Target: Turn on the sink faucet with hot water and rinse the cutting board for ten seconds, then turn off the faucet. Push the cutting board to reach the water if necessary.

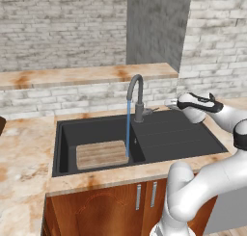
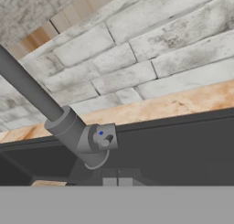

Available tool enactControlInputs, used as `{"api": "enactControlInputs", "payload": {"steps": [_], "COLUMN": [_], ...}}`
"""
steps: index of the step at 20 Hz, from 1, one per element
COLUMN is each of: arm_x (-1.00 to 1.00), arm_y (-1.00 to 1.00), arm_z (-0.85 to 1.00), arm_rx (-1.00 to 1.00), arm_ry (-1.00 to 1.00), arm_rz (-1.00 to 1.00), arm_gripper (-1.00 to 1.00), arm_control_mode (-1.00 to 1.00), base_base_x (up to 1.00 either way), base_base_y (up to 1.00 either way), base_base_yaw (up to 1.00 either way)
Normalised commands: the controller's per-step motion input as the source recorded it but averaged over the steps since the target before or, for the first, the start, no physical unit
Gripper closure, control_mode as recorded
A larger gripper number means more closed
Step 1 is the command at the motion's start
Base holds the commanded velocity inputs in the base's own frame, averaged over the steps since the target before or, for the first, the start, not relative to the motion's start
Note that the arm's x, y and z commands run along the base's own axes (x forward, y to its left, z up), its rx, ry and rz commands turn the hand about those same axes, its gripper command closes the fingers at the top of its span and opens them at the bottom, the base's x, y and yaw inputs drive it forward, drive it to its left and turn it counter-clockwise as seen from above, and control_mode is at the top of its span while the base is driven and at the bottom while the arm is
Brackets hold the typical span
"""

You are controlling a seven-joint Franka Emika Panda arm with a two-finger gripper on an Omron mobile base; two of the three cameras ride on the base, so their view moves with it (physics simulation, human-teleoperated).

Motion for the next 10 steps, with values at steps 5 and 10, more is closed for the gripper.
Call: {"api": "enactControlInputs", "payload": {"steps": [5,10], "arm_x": [0.00,0.00], "arm_y": [0.00,0.00], "arm_z": [0.00,0.00], "arm_rx": [0.00,0.00], "arm_ry": [0.00,0.00], "arm_rz": [0.00,0.00], "arm_gripper": [1.00,1.00], "arm_control_mode": [-1.00,-1.00], "base_base_x": [0.00,0.00], "base_base_y": [0.00,0.00], "base_base_yaw": [0.00,0.00]}}
